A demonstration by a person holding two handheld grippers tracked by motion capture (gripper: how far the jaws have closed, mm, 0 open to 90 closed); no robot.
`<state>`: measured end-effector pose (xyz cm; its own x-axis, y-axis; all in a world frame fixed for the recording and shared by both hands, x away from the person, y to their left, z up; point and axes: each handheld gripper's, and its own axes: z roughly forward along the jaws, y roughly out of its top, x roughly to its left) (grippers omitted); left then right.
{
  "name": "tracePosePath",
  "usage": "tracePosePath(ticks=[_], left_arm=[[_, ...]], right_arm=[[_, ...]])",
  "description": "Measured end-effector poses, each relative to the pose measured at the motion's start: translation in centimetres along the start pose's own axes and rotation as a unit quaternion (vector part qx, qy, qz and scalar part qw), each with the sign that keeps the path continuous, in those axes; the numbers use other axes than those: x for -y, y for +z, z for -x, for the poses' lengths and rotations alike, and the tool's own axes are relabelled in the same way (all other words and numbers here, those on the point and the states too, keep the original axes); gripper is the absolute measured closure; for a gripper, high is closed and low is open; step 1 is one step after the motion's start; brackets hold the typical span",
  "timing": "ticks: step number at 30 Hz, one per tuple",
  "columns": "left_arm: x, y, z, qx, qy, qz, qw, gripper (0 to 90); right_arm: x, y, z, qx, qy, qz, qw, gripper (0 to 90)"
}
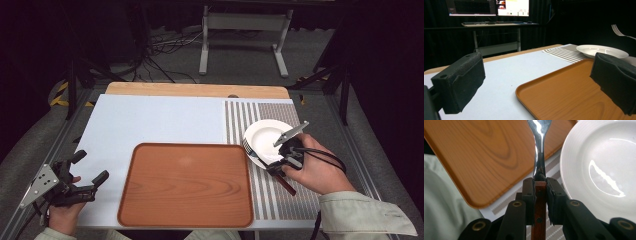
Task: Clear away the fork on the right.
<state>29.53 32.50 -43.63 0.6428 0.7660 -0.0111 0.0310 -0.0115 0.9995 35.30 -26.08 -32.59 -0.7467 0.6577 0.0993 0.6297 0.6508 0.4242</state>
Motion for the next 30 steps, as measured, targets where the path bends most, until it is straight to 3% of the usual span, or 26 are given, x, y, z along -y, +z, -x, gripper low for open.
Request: tracePosePath(ticks=[1, 2, 4, 6, 7, 14, 17, 22, 30], left_arm=[[0.0, 0.0, 0.0, 0.000, 0.000, 0.000, 1.0000, 0.3], [0.0, 0.0, 0.0, 0.001, -0.002, 0.001, 1.0000, 0.3], [0.0, 0.0, 0.0, 0.001, -0.003, 0.001, 1.0000, 0.3], [0.0, 0.0, -0.1, 0.001, -0.004, 0.001, 1.0000, 0.3], [0.0, 0.0, -0.1, 0.001, -0.004, 0.001, 1.0000, 0.3], [0.0, 0.0, -0.2, 0.003, -0.009, 0.002, 1.0000, 0.3], [0.1, 0.0, -0.1, 0.005, -0.008, 0.001, 1.0000, 0.3], [0.1, 0.0, -0.1, 0.004, -0.006, 0.000, 1.0000, 0.3], [0.1, 0.1, -0.1, 0.006, -0.007, 0.000, 1.0000, 0.3]], right_arm=[[0.0, 0.0, 0.0, 0.000, 0.000, 0.000, 1.0000, 78.3], [-0.3, 0.0, -0.3, 0.000, 0.019, 0.012, 0.9997, 78.3], [-0.6, 0.0, -0.5, -0.004, 0.031, 0.027, 0.9991, 78.3], [-0.7, 0.0, -0.5, -0.004, 0.036, 0.030, 0.9989, 78.3], [-1.0, 0.2, -0.8, -0.004, 0.055, 0.038, 0.9978, 78.3], [-2.2, 0.9, -1.6, -0.016, 0.090, 0.038, 0.9951, 78.3], [-2.9, 1.6, -2.2, -0.010, 0.105, 0.038, 0.9937, 78.3], [-3.6, 2.6, -2.8, -0.012, 0.119, 0.035, 0.9922, 78.3], [-4.6, 4.3, -4.1, -0.010, 0.118, 0.024, 0.9927, 78.2]])
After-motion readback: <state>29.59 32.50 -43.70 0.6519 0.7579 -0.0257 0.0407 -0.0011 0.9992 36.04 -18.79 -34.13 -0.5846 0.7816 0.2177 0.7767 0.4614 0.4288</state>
